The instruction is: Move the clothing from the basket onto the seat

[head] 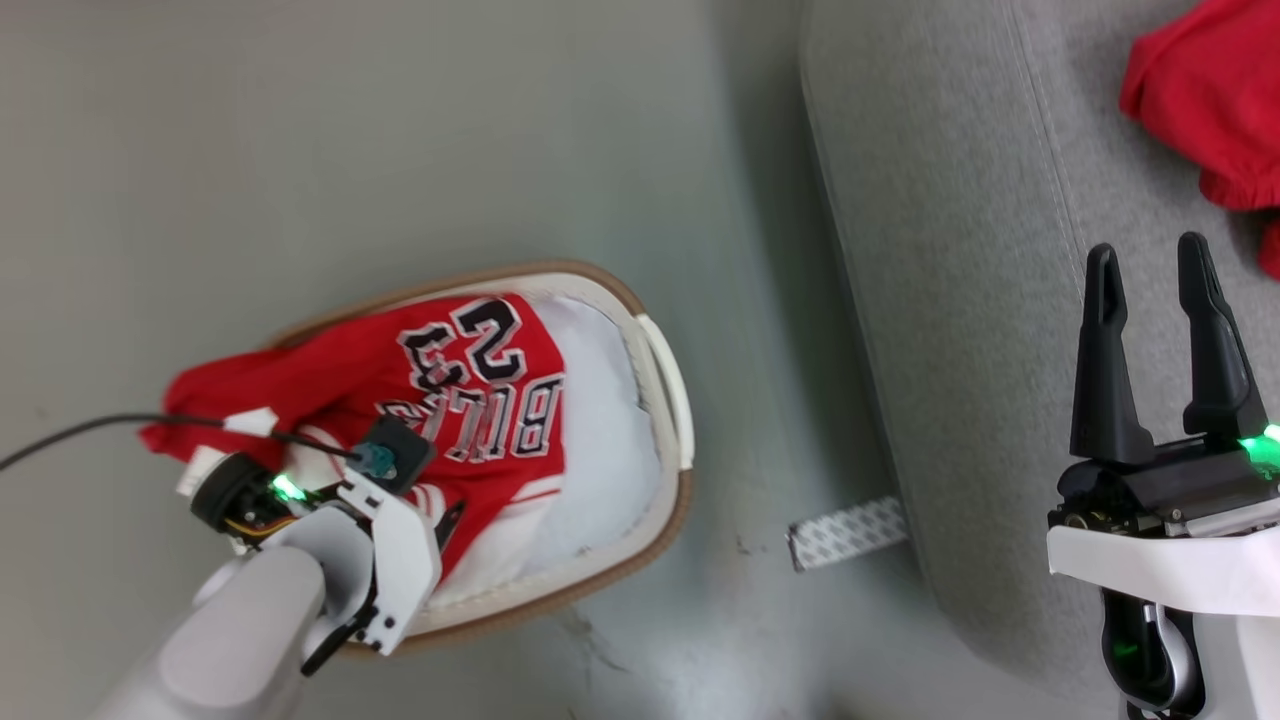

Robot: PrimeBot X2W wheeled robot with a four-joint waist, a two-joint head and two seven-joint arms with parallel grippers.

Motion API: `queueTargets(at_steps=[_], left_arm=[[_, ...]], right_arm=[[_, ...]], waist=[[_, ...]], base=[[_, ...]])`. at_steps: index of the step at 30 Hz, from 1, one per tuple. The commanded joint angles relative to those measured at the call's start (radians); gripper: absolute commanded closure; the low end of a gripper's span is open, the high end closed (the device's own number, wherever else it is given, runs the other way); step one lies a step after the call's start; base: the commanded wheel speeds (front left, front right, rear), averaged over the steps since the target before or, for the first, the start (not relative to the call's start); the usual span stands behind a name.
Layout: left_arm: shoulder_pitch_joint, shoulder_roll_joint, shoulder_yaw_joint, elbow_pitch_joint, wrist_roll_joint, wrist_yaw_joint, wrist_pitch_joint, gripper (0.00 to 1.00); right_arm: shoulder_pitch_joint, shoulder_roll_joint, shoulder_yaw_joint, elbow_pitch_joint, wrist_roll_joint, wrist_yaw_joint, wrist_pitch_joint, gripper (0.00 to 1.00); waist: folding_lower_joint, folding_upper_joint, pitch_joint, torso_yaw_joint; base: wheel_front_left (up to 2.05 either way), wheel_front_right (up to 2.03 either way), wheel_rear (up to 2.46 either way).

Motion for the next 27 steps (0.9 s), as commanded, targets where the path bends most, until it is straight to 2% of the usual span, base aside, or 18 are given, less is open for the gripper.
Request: queueTargets(at_steps=[1, 7, 19, 20, 21, 23, 24, 27], left_arm=[[-0.022, 0.017, -0.027, 0.016, 0.007, 0.002, 0.013, 0.00], [-0.096, 0.047, -0.129, 0.100, -0.009, 0.002, 0.060, 0.00], [-0.187, 0.075, -0.202, 0.241, 0.005, 0.002, 0.125, 0.00], [-0.191, 0.078, -0.208, 0.248, 0.007, 0.002, 0.129, 0.17], [-0.196, 0.081, -0.216, 0.255, 0.017, 0.004, 0.133, 0.49], [-0.196, 0.080, -0.224, 0.266, 0.021, 0.006, 0.136, 0.71], [-0.195, 0.080, -0.220, 0.269, 0.014, 0.006, 0.129, 1.00], [-0.191, 0.077, -0.219, 0.274, 0.003, 0.006, 0.112, 1.00]], right_arm=[[-0.020, 0.002, 0.004, -0.010, 0.017, -0.002, -0.003, 0.00], [-0.008, 0.002, 0.039, -0.013, 0.024, -0.002, -0.003, 0.00], [-0.002, 0.002, 0.081, -0.034, 0.075, -0.002, -0.004, 0.00], [0.000, 0.002, 0.082, -0.034, 0.079, -0.002, -0.004, 0.00], [0.002, 0.002, 0.081, -0.034, 0.079, -0.002, -0.004, 0.00], [0.002, 0.002, 0.080, -0.033, 0.082, -0.002, -0.004, 0.00], [0.001, 0.002, 0.080, -0.032, 0.083, -0.002, -0.004, 0.00], [-0.005, 0.002, 0.079, -0.034, 0.083, -0.002, -0.004, 0.00]], waist=[[-0.0003, 0.0000, 0.047, -0.039], [-0.0003, 0.0000, 0.097, -0.074], [-0.0003, 0.0000, 0.187, -0.157], [-0.0003, 0.0000, 0.190, -0.161], [-0.0003, 0.0000, 0.191, -0.163], [-0.0003, 0.0000, 0.192, -0.167], [-0.0003, 0.0000, 0.193, -0.169], [-0.0003, 0.0000, 0.192, -0.172]], base=[[0.00, 0.00, 0.00], [0.00, 0.00, 0.00], [0.00, 0.00, 0.00], [0.00, 0.00, 0.00], [0.00, 0.00, 0.00], [0.00, 0.00, 0.00], [0.00, 0.00, 0.00], [0.00, 0.00, 0.00]])
